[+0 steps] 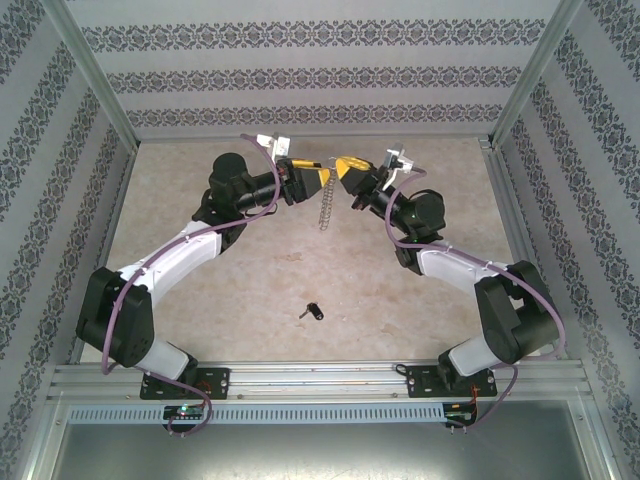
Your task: Put the keys on the keyring
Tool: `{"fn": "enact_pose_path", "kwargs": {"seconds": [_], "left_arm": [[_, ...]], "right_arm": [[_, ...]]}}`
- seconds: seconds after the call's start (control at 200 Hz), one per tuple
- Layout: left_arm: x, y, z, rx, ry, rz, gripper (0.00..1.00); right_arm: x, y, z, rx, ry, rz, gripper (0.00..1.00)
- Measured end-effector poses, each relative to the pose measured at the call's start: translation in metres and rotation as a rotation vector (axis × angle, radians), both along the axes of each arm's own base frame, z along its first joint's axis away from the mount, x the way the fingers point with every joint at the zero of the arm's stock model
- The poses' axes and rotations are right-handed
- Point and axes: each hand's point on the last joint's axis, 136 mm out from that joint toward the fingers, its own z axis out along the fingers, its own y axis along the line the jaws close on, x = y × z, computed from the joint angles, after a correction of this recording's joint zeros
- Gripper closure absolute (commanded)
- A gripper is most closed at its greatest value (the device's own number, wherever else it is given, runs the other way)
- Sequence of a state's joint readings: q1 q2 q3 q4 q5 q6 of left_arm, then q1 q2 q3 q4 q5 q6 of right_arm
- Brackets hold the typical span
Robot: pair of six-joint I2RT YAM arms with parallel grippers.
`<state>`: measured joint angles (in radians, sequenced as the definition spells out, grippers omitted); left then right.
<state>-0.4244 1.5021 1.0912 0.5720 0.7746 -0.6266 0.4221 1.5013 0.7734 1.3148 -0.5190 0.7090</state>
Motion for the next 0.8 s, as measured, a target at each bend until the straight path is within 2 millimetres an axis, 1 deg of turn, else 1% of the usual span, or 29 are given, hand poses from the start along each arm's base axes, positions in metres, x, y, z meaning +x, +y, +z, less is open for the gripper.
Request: {"fn": "enact_pose_path", "kwargs": {"seconds": [0.27,0.48,0.63,0.799], "left_arm": [[0.003,0.008,0.013,-0.045,-0.026,0.007,0.44],[0.007,0.017,0.015,-0.061,-0.02,0.021,0.51],[0.003,0.016,0.018,-0.07,-0.024,-0.006,0.53],[-0.002,0.013,0.02,-0.079,-0.023,-0.04,0.53]], "right_arm": [[-0.002,0.003,0.0,-0.001,0.0,0.008,1.0],[-0.002,0.003,0.0,-0.001,0.001,0.01,1.0],[-0.004,0.007,-0.002,-0.003,0.003,0.021,1.0],[-0.001,0.01,-0.009,-0.009,0.017,0.024,1.0]]}}
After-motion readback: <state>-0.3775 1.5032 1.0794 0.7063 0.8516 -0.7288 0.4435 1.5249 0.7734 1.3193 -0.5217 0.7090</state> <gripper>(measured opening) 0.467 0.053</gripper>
